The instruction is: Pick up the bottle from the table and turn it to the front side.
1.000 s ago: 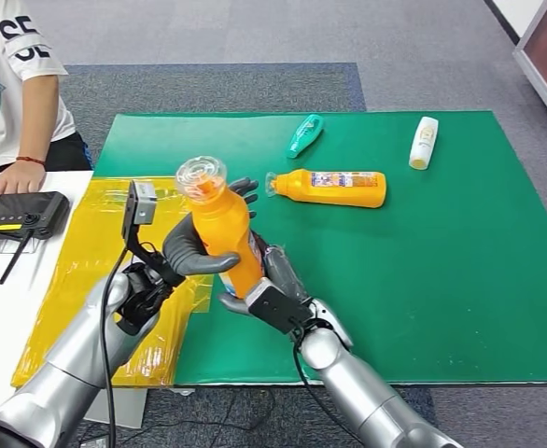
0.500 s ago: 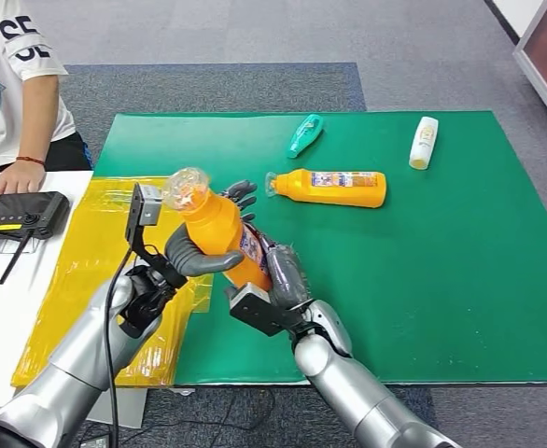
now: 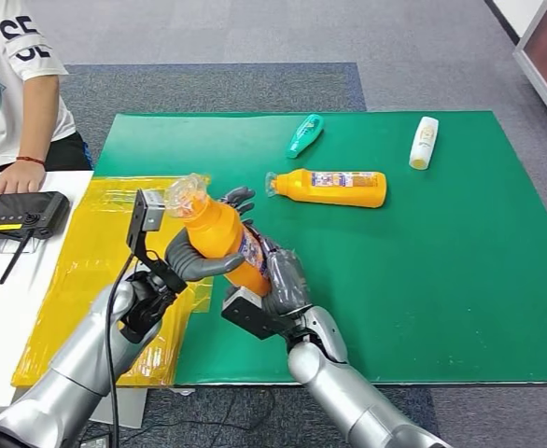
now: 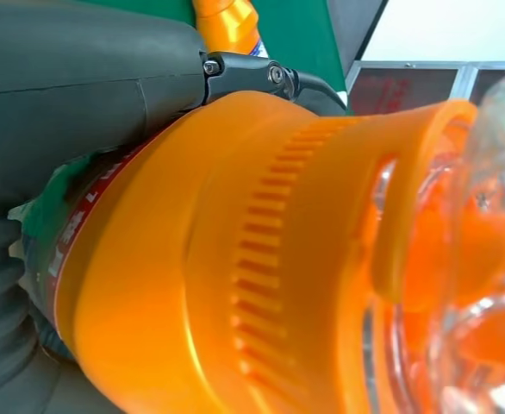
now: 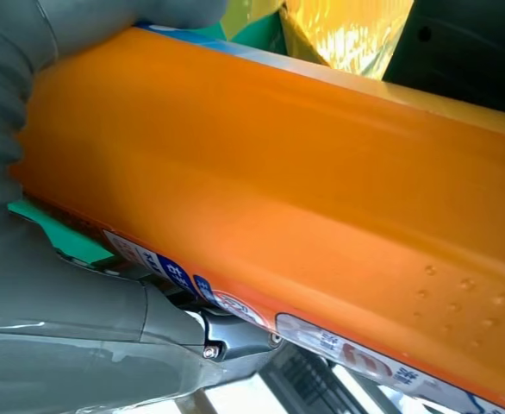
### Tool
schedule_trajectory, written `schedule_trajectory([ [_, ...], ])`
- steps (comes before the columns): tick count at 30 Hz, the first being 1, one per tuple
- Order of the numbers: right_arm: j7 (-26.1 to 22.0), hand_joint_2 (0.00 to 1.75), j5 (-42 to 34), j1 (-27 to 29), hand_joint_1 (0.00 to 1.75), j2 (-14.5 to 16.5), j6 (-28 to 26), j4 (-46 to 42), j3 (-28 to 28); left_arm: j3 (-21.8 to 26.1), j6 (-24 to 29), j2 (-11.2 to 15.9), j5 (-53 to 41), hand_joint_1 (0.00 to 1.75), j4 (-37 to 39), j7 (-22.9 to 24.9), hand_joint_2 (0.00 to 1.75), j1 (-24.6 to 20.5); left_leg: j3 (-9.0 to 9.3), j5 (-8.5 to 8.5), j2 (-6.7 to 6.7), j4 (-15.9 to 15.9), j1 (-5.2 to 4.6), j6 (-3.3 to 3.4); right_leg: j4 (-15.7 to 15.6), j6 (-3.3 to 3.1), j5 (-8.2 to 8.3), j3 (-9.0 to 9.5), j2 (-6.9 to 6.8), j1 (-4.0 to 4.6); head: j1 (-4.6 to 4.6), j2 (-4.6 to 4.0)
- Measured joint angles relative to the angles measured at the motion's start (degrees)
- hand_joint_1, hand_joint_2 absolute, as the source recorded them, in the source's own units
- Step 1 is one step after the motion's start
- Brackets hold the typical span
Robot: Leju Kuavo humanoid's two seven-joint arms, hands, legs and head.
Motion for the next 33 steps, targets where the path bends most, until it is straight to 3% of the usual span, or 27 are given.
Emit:
schedule_trajectory([
  [9,-2.28,1.75,-5.47,0.05,1.75,0.15,6.47,0.08,-0.62,0.31,-0.47,0.58,0.08,0.0,0.06,-0.06,1.75,0.74,-0.01,0.01,0.0,0.0,0.0,0.0,0.0,0.0,0.0,-0.02,0.0,0.0,0.0,0.0],
  [15,-2.71,1.75,-6.31,0.11,1.75,0.15,7.44,0.05,-0.68,0.35,-0.7,0.67,-0.09,0.0,0.25,-0.2,1.75,1.02,-0.02,0.01,0.0,0.0,0.0,0.0,0.0,0.0,0.0,-0.02,0.0,0.0,-0.01,0.0],
  [19,-2.65,1.75,-6.29,0.14,1.75,0.16,7.3,0.07,-0.69,0.35,-0.48,0.63,-0.76,1.75,0.34,-0.38,1.75,1.04,-0.02,0.02,0.0,0.0,0.0,0.0,0.0,0.0,0.01,-0.03,0.0,0.0,0.0,0.0],
  [33,-2.62,1.75,-6.2,0.57,1.75,0.36,6.89,0.05,-0.86,0.42,1.15,0.59,-2.78,1.75,0.46,-0.92,1.75,1.14,-0.03,0.04,0.0,0.0,0.0,-0.03,0.0,0.01,0.02,-0.04,0.0,0.0,-0.01,0.0],
])
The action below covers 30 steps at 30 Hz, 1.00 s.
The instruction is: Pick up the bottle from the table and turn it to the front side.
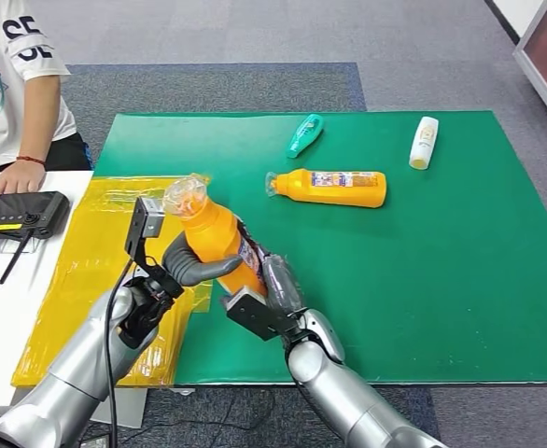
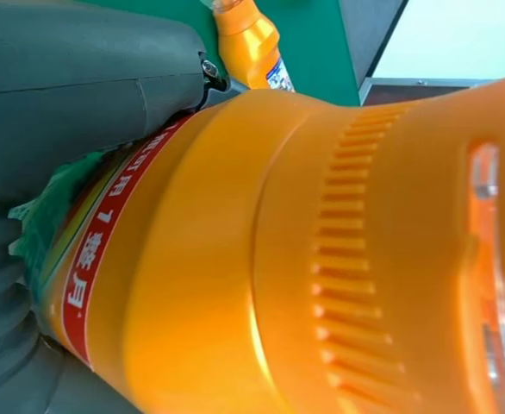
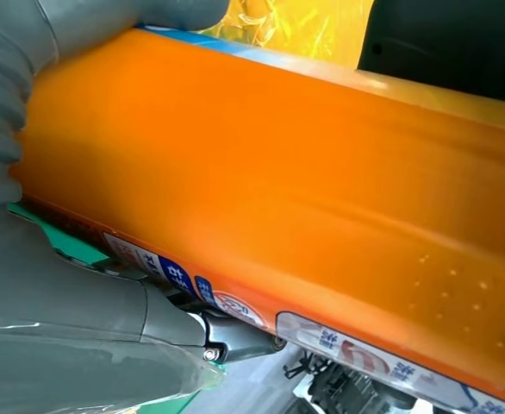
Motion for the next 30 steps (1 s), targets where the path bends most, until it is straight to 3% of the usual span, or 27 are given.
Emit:
schedule_trajectory([
  [3,0.07,1.75,0.09,0.18,1.69,0.09,-0.04,0.0,0.01,0.02,0.18,-0.01,-0.69,1.75,-0.01,-0.4,1.75,0.11,0.0,0.0,0.0,0.0,0.0,0.0,0.0,0.0,0.0,0.0,0.0,0.0,0.0,0.0],
  [4,0.08,1.75,0.12,0.24,1.39,0.09,-0.04,0.0,0.01,0.03,0.2,-0.01,-0.86,1.75,-0.01,-0.54,1.75,0.2,0.0,0.0,0.0,0.0,0.0,0.0,0.0,0.0,0.0,0.0,0.0,0.0,0.0,0.0],
  [7,0.14,1.75,0.12,0.36,0.14,0.09,-0.01,0.0,0.01,0.04,0.2,-0.01,-1.33,1.75,-0.02,-0.98,1.75,0.49,0.0,0.0,0.0,0.0,0.0,0.0,0.0,0.0,0.0,0.0,0.0,0.0,-0.01,0.0],
  [8,0.19,1.75,0.12,0.38,0.0,0.09,0.04,0.0,0.01,0.05,0.21,0.01,-1.58,1.75,-0.02,-1.1,1.75,0.52,0.0,0.0,0.0,0.0,0.0,0.0,0.0,0.0,0.0,0.0,0.0,0.0,0.0,0.0],
  [30,0.87,1.75,-1.41,0.93,0.0,0.09,1.8,0.02,0.01,0.74,0.4,0.67,-4.49,1.75,-0.55,-2.44,1.75,2.54,-0.02,0.02,0.0,0.0,0.0,-0.01,0.0,0.02,0.04,-0.02,0.0,0.0,0.0,0.0],
])
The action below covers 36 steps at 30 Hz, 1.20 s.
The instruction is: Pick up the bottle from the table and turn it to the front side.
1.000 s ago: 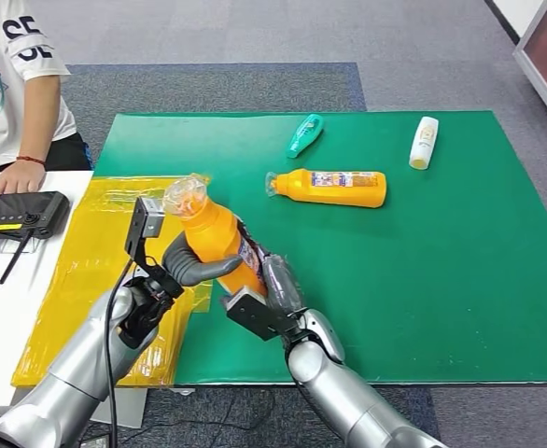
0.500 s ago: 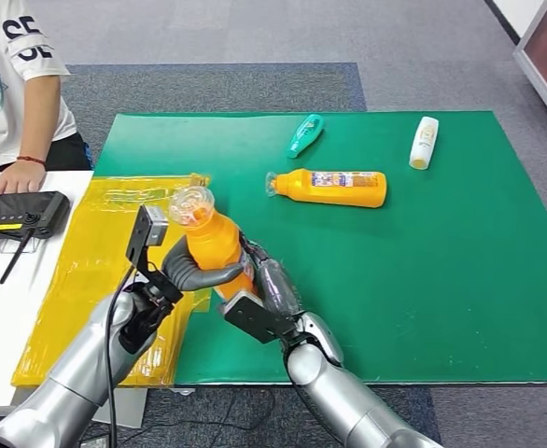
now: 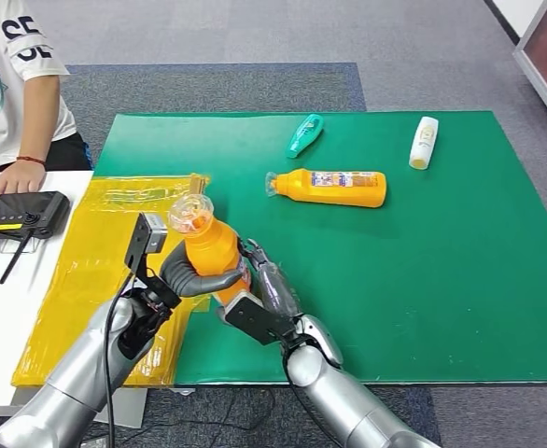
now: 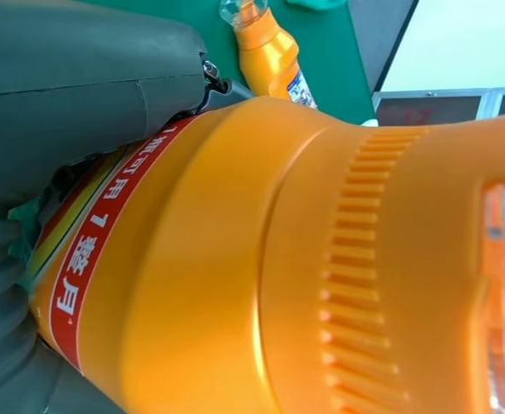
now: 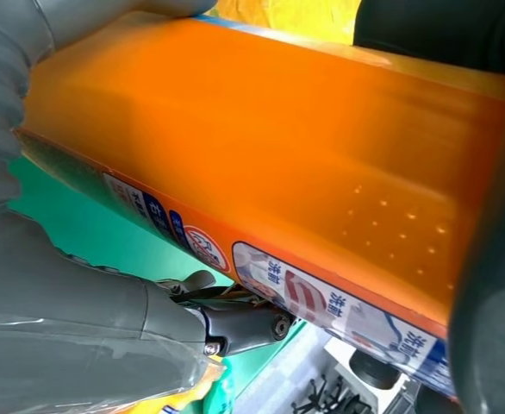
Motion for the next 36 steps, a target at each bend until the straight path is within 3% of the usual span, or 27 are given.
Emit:
schedule_trajectory([
  [7,-0.04,1.75,-1.43,0.07,0.0,0.0,0.65,0.0,-0.18,0.0,0.42,0.11,-1.33,1.75,-0.26,-0.31,1.75,0.16,0.0,0.01,0.0,0.0,0.0,-0.01,0.0,0.0,0.01,-0.01,0.0,0.0,0.0,0.0],
  [11,-1.89,1.75,-8.12,0.64,0.0,-0.03,4.24,-0.51,-2.25,-0.04,1.79,0.46,-4.61,1.75,-1.88,-1.2,1.75,1.22,0.0,0.02,0.0,0.0,0.0,-0.02,0.0,0.0,0.01,-0.03,0.0,0.0,0.0,0.01],
  [15,-6.02,1.75,-21.8,3.54,0.0,-0.91,11.1,-4.67,-8.52,0.08,2.94,1.41,-6.37,1.75,-4.59,-2.34,1.75,2.52,-0.05,0.01,-0.01,0.0,-0.01,-0.02,-0.01,0.0,0.0,-0.03,-0.02,-0.01,0.0,0.0],
  [18,-6.61,1.75,-27.21,5.51,0.0,-2.66,13.56,-9.83,-15.56,0.25,3.45,2.66,-6.73,1.75,-6.79,-3.12,1.75,4.32,-0.06,0.0,-0.01,0.0,-0.03,0.0,-0.02,0.01,0.0,-0.04,-0.02,-0.03,0.01,0.0],
  [25,-6.77,1.75,-26.55,8.58,0.0,-4.66,14.28,-19.85,-25.08,0.71,3.8,4.07,-7.38,1.75,-10.12,-3.91,1.75,7.43,-0.08,0.0,0.0,0.01,-0.03,0.0,-0.03,0.03,0.02,-0.08,-0.01,-0.03,-0.01,0.0],
  [36,-6.43,1.75,-24.02,9.92,0.0,-5.2,12.61,-24.73,-27.14,1.23,3.83,4.51,-7.8,1.75,-11.99,-4.13,1.75,8.27,-0.08,0.04,0.01,0.01,-0.03,-0.03,-0.03,0.03,0.08,-0.09,0.0,-0.02,0.01,0.0],
])
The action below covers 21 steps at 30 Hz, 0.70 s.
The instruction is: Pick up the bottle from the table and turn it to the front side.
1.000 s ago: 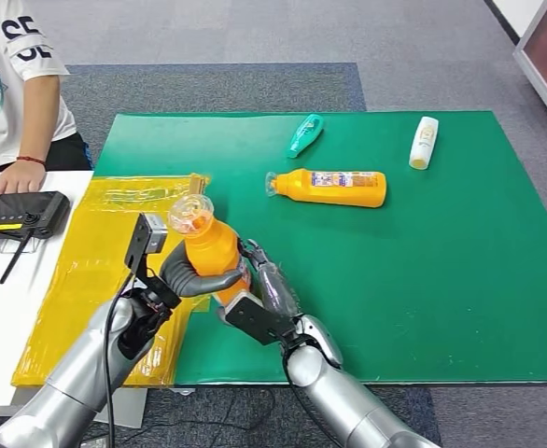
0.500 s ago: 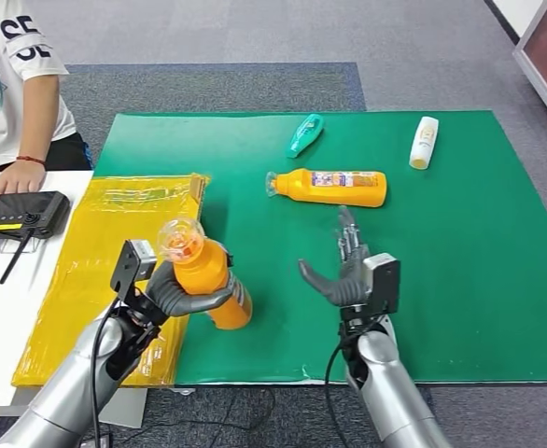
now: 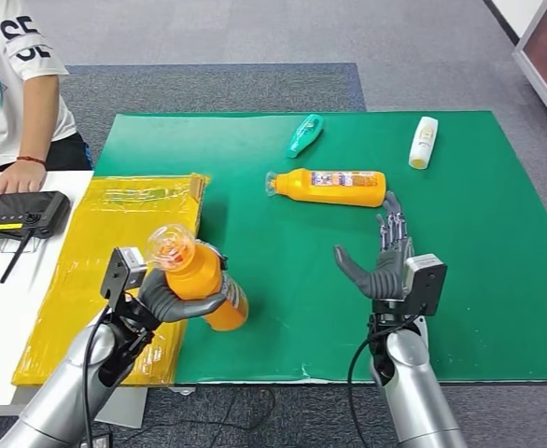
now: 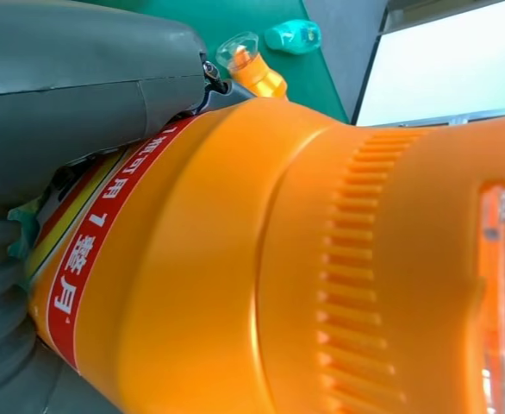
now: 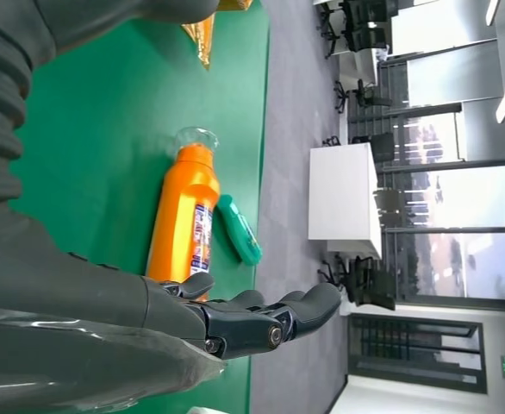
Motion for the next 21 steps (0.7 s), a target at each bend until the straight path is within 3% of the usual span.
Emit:
schedule_trajectory([
  [7,0.01,1.75,0.02,0.51,0.0,-0.11,0.01,-0.65,-0.11,0.04,1.78,0.31,-4.81,1.75,-0.45,0.26,1.75,-0.85,0.0,0.03,0.0,0.0,0.0,-0.01,0.0,-0.02,0.02,-0.04,0.0,0.01,0.0,0.0],
  [16,0.22,1.75,0.68,1.04,0.0,-0.19,-0.45,-0.67,-0.15,0.44,3.32,2.31,-9.62,1.75,-3.42,4.56,1.75,-9.49,-0.01,0.1,0.0,0.0,0.0,-0.02,0.0,-0.08,0.13,-0.04,0.0,0.01,0.01,0.0],
  [21,0.29,1.75,0.84,1.33,0.0,-0.2,-0.49,-0.67,-0.16,0.4,3.84,2.74,-10.42,1.75,-3.84,5.36,1.75,-11.33,-0.01,0.12,0.01,0.0,0.0,0.02,0.0,-0.09,0.14,-0.04,0.0,0.01,0.0,0.0],
])
